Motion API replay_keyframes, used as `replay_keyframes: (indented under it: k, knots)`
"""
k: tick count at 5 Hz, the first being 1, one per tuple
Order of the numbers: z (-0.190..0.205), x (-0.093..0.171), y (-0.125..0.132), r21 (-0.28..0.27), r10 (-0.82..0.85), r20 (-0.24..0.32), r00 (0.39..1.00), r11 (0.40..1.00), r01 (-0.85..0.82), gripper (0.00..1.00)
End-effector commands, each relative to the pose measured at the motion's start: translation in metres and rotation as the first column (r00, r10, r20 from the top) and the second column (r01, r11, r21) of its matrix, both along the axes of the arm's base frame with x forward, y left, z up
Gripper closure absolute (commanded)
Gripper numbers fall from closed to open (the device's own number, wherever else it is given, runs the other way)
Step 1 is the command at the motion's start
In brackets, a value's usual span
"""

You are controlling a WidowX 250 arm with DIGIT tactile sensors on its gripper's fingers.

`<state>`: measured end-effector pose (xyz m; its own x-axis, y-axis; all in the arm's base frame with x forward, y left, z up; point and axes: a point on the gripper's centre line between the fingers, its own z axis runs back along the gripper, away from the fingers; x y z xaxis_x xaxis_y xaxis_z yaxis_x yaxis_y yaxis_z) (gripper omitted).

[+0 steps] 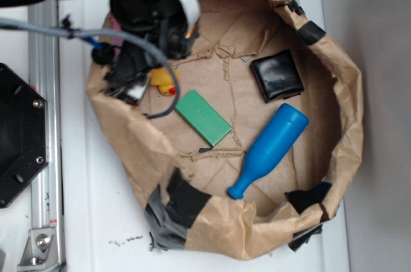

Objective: Grab the yellow duck.

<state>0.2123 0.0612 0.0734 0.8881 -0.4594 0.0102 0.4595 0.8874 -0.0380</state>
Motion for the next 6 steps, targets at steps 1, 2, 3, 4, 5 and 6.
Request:
replay_keyframes:
  k: [1,2,3,4,5,6]
  knots:
    - [-0.005,0.023,-0.029,0.112,0.015,0.018,1.000,0.994,-0.017,0.00]
    - [-0.009,0.022,-0.032,0.141,0.008,0.028,1.000,0.990,-0.012,0.00]
    - [-0.012,0.017,-0.033,0.165,0.000,0.048,0.999,0.986,-0.008,0.00]
    - [-0.009,0.015,-0.025,0.149,0.008,0.053,0.999,0.989,-0.015,0.00]
    - [-0.008,0.015,-0.020,0.122,0.007,0.049,0.999,0.992,-0.013,0.00]
    - [-0.013,0.020,-0.019,0.147,0.017,0.039,0.999,0.989,-0.022,0.00]
